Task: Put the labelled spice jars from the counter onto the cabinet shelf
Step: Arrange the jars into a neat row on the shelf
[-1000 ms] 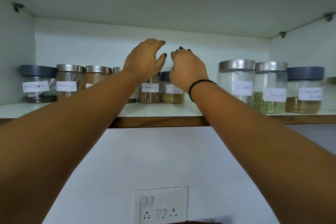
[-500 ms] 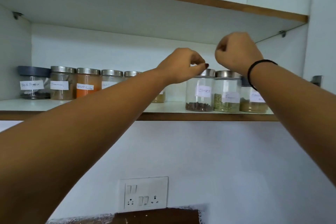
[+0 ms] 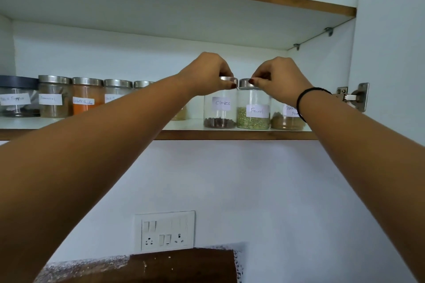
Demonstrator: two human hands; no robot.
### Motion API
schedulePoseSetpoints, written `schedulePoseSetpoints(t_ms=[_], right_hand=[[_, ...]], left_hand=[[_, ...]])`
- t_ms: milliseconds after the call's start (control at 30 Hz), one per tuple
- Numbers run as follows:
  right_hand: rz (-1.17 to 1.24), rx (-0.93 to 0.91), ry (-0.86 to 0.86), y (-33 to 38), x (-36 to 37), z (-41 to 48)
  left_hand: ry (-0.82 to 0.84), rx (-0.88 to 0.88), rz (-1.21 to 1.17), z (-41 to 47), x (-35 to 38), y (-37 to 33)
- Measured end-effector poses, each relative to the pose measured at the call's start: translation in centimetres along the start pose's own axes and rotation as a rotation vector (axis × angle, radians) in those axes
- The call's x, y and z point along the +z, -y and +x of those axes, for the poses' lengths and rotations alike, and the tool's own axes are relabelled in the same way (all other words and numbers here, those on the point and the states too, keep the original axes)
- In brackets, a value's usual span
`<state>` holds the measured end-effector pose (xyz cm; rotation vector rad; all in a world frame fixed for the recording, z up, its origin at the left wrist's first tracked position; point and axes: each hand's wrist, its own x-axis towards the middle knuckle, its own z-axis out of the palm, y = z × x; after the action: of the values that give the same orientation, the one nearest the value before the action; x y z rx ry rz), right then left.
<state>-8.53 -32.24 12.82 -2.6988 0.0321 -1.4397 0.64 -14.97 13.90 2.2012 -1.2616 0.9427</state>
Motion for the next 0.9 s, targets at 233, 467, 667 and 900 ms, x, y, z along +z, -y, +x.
schedulePoseSetpoints(t_ms=[233,467,667,900], right_hand=[[-0.052,0.030,0.001,0.0,1.2,0.9],[-0.092,0.080,0.001,1.0,1.8,1.1],[-0.106,0.084,-0.025,1.3,2.1,1.0],[-0.090,0.063,-0.018,0.8,3.5,2.0]], left_hand=[[0.011,0.019,0.038,-0.3,0.3,0.5],[-0.024,0.016,-0.041,0.0,1.2,2.0],[-0.058,0.018,-0.066,0.1,1.9,2.3],[-0.045,-0.031,-0.032,0.7,2.4,2.8]])
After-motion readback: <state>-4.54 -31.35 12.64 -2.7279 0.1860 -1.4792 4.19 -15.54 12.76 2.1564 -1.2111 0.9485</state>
